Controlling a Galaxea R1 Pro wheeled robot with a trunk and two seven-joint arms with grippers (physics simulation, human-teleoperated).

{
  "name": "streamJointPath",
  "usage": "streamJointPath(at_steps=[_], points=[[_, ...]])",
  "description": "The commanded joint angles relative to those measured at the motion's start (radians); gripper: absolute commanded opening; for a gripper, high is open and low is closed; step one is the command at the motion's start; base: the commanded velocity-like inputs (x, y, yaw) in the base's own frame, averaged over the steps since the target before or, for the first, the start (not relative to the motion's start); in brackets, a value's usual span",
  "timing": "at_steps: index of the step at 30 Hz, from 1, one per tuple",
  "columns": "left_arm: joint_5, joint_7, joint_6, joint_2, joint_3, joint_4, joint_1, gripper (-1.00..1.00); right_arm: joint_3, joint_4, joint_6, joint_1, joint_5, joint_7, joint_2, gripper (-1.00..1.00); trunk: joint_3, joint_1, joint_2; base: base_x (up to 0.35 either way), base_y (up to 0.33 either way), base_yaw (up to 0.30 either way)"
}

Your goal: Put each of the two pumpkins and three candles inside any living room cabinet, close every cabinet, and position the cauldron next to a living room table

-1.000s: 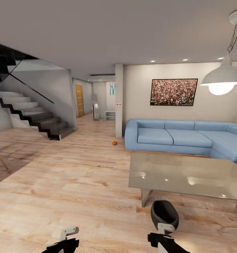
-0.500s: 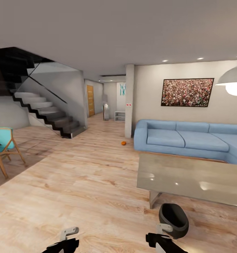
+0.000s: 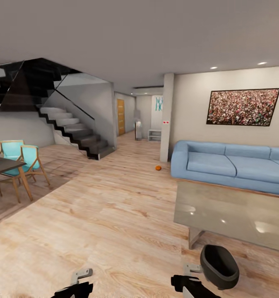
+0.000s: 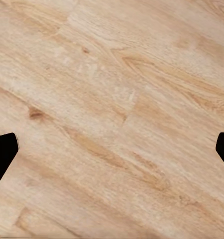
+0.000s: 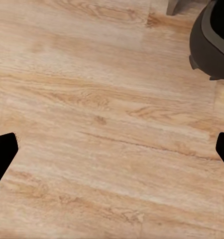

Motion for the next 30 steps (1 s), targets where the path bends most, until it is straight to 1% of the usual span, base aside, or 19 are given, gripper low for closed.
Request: streamJointPath(at_steps=[1, 5, 11, 14, 18, 25, 30], points=[[0.009, 0.005, 0.004, 0.0, -0.008, -0.002, 0.0, 1.0, 0.01, -0.002, 0.006, 0.0, -0.008, -0.007, 0.0, 1.0, -0.003, 0.0, -0.001, 0.0, 0.0, 0.186], [0.008, 0.005, 0.004, 0.0, -0.008, -0.002, 0.0, 1.0, 0.013, -0.002, 0.006, 0.0, -0.006, -0.007, 0.013, 1.0, -0.008, 0.0, -0.001, 0.0, 0.0, 0.178], [0.008, 0.005, 0.004, 0.0, -0.008, -0.002, 0.0, 1.0, 0.018, -0.002, 0.006, 0.0, -0.006, -0.007, 0.018, 1.0, -0.016, 0.0, -0.001, 0.0, 0.0, 0.169], [0.009, 0.005, 0.004, 0.001, -0.008, -0.002, 0.0, 1.0, 0.044, -0.002, 0.006, 0.0, -0.006, -0.009, 0.018, 1.0, -0.02, 0.0, -0.001, 0.0, 0.0, 0.162], [0.009, 0.005, 0.004, 0.002, -0.007, -0.002, 0.0, 1.0, 0.062, -0.002, 0.006, 0.0, -0.006, -0.012, 0.019, 1.0, -0.026, 0.0, -0.001, 0.0, 0.0, 0.159], [0.008, 0.005, 0.003, 0.001, -0.007, -0.002, 0.001, 1.0, 0.067, -0.002, 0.006, 0.0, -0.006, -0.011, 0.018, 1.0, -0.035, 0.0, -0.001, 0.0, 0.0, 0.153], [0.001, 0.004, 0.004, 0.002, -0.008, -0.003, 0.026, 1.0, 0.067, -0.002, 0.006, -0.001, -0.006, -0.011, 0.018, 1.0, -0.042, 0.0, -0.001, 0.0, 0.0, 0.151]])
